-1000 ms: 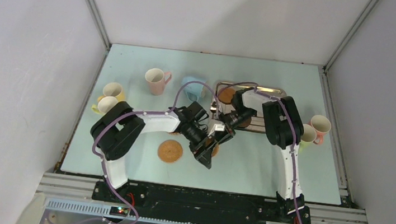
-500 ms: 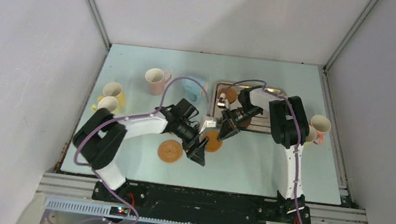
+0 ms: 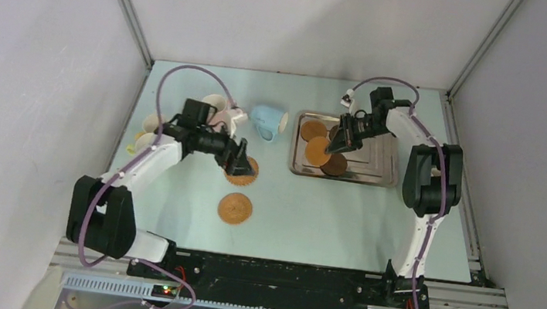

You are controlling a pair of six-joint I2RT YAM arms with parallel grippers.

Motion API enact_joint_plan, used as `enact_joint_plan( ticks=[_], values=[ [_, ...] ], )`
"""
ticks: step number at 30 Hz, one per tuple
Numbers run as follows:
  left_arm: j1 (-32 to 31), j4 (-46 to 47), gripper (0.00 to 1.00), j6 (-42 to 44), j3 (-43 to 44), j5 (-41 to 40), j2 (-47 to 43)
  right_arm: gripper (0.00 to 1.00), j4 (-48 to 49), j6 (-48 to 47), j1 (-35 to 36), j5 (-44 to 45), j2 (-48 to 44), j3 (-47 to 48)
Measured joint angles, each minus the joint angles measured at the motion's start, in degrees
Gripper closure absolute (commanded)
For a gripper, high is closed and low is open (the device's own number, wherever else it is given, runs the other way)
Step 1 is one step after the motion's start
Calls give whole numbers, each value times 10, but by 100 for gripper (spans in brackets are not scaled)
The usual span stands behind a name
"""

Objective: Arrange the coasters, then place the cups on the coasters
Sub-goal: Place the coaster on the tray.

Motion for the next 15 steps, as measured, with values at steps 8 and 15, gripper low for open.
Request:
enact_joint_plan(
  ticks=[8,15],
  values=[
    [97,18,2,2,-24,-9,19,100,50,61,19,92,57,76],
    [100,36,2,2,-61,5,29,96,57,98,51,107,127,90]
  ],
)
